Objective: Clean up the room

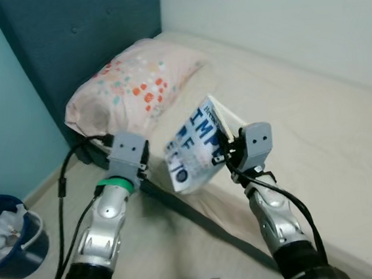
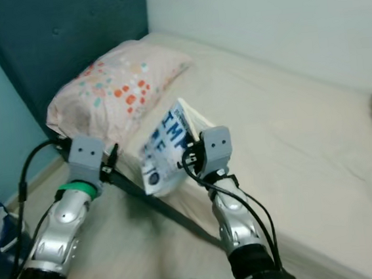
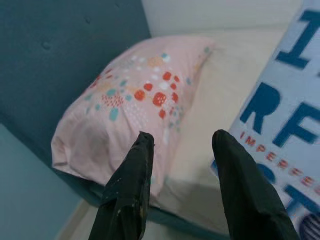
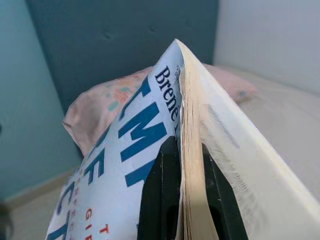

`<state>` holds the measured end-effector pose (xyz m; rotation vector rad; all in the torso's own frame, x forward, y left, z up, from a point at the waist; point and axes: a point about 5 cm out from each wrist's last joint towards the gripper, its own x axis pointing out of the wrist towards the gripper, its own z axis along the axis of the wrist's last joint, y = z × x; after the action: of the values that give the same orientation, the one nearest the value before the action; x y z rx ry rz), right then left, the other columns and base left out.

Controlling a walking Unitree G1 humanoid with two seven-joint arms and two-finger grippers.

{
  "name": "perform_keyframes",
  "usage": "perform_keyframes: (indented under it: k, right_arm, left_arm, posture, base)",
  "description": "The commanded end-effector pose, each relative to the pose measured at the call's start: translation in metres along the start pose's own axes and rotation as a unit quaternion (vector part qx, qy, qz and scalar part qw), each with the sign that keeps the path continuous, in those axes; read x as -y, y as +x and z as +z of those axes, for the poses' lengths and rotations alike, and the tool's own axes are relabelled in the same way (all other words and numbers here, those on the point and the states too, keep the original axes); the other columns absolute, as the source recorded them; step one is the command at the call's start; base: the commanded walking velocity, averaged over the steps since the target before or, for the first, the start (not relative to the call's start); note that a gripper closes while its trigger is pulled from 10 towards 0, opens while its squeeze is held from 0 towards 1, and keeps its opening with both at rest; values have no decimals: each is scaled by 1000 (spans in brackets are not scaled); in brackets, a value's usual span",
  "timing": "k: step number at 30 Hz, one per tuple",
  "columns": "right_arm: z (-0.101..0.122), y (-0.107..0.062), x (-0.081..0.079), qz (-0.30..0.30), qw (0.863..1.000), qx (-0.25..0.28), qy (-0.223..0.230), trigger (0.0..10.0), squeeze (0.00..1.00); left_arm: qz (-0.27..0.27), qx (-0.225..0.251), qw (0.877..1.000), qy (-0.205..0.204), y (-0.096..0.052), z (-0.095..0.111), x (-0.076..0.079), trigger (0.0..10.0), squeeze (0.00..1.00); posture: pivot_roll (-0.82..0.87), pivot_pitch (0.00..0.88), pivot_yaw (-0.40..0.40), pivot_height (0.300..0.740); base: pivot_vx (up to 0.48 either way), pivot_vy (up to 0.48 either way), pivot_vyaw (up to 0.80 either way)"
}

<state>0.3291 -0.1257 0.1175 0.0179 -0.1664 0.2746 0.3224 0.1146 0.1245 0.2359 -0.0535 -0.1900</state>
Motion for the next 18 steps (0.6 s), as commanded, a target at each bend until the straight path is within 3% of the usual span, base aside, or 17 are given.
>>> perform_keyframes:
  k: [1,15,18]
  right_arm:
    - [5,0,8,-15,1000,14,8,10000,0]
    - [5,0,8,-20,1000,17,15,10000,0]
    - [4,-1,9,-22,1000,16,14,10000,0]
  left_arm:
    - [-2,-2,1000,9,0,-1,-1,10000,0]
    - [-3,0,1000,9,0,-1,-2,10000,0]
    - [-8,0,1000,11,-1,-1,0,10000,0]
  posture:
    - [33,8,2,740]
    - [34,9,9,740]
    - [33,11,10,740]
  base:
    - [469,0,0]
    - [469,0,0]
    - [0,0,0]
